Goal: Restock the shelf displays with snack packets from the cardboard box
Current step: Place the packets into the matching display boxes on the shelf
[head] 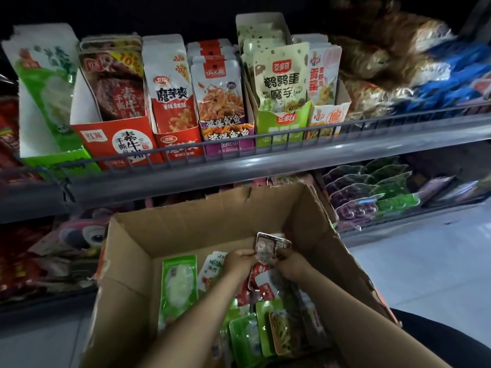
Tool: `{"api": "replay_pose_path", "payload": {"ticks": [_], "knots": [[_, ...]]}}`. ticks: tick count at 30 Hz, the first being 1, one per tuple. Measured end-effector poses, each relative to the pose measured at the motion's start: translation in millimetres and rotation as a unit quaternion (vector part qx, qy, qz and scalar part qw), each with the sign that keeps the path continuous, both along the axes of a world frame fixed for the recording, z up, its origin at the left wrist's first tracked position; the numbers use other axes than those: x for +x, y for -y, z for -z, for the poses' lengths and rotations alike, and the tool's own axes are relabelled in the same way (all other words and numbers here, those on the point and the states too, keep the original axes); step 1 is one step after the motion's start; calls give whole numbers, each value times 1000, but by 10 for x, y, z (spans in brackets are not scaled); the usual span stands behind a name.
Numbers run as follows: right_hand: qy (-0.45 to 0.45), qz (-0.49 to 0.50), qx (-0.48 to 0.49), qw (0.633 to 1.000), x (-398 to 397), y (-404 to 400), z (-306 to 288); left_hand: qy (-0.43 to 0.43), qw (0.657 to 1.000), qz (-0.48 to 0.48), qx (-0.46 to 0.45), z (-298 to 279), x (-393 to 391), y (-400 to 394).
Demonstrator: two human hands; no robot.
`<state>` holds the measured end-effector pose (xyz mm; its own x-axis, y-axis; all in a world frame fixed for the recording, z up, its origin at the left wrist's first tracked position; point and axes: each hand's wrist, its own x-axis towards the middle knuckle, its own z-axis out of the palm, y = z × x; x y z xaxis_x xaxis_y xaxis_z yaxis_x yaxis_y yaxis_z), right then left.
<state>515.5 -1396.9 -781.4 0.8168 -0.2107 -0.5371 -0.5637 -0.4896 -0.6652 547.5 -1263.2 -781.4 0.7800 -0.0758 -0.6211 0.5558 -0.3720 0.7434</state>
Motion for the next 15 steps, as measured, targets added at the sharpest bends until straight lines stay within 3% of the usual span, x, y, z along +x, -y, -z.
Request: {"api": "replay_pose_path", "payload": {"ticks": [7, 15], "knots": [[14, 126, 80, 989, -24, -31, -49, -29, 997, -60, -26, -114, -2, -86], [17, 269, 298, 916, -79, -202, -411, 54, 994, -76, -49, -576, -62, -411]]}}
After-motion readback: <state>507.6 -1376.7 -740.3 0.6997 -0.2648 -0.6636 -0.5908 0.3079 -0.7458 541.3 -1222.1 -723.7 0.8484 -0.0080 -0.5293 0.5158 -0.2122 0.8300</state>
